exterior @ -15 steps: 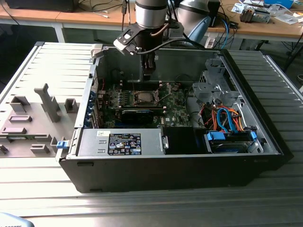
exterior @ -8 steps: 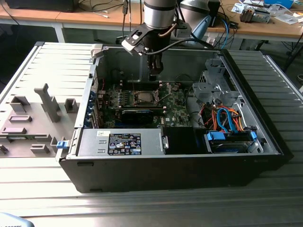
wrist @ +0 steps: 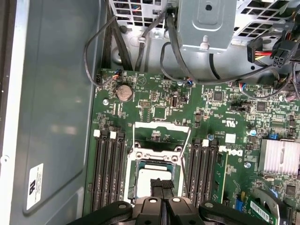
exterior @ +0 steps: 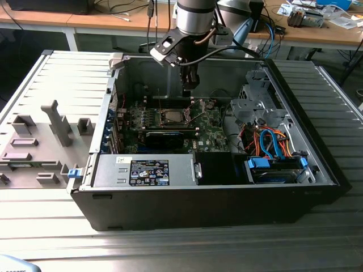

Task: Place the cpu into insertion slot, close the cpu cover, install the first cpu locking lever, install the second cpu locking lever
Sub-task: 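Close the cpu cover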

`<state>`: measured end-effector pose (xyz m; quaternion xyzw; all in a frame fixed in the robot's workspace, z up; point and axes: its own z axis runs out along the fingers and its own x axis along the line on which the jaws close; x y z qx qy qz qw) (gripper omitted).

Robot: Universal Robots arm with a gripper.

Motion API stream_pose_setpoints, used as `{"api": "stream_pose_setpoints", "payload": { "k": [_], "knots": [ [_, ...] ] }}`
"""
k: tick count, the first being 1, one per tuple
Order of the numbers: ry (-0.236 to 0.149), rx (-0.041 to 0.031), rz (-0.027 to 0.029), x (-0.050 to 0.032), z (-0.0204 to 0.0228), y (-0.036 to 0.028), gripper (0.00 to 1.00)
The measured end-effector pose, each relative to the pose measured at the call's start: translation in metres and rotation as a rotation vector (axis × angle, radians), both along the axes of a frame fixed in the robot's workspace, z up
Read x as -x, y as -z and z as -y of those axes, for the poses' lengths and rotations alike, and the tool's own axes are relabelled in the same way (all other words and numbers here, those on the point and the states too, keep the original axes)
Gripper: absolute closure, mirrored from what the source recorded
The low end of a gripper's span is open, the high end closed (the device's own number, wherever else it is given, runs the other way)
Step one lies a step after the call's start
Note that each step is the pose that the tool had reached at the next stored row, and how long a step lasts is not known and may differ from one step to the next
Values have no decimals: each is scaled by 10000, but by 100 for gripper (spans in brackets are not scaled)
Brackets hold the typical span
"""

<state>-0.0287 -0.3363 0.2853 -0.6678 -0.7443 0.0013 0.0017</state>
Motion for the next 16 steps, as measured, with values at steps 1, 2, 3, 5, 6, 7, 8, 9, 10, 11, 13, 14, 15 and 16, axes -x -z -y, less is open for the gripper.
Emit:
{"api": "stream_pose_setpoints", "payload": {
  "k": [1,2,3,5,6,7,8,9,10,11,13,14,15,16],
  "knots": [
    [0,0,0,-5,0,0,89],
    [0,0,0,-13,0,0,89],
    [0,0,0,-21,0,0,89],
    [0,1,0,-48,0,0,89],
    [0,0,0,-55,0,0,89],
    [0,0,0,-60,0,0,89],
    [0,0,0,-68,0,0,89],
    [0,0,0,-73,0,0,89],
    [1,0,0,-81,0,0,89],
    [0,0,0,-88,0,0,89],
    [0,-1,0,-109,0,0,89],
    [0,0,0,-116,0,0,89],
    [0,0,0,-128,0,0,89],
    [0,0,0,-140,0,1,89]
  ]
}}
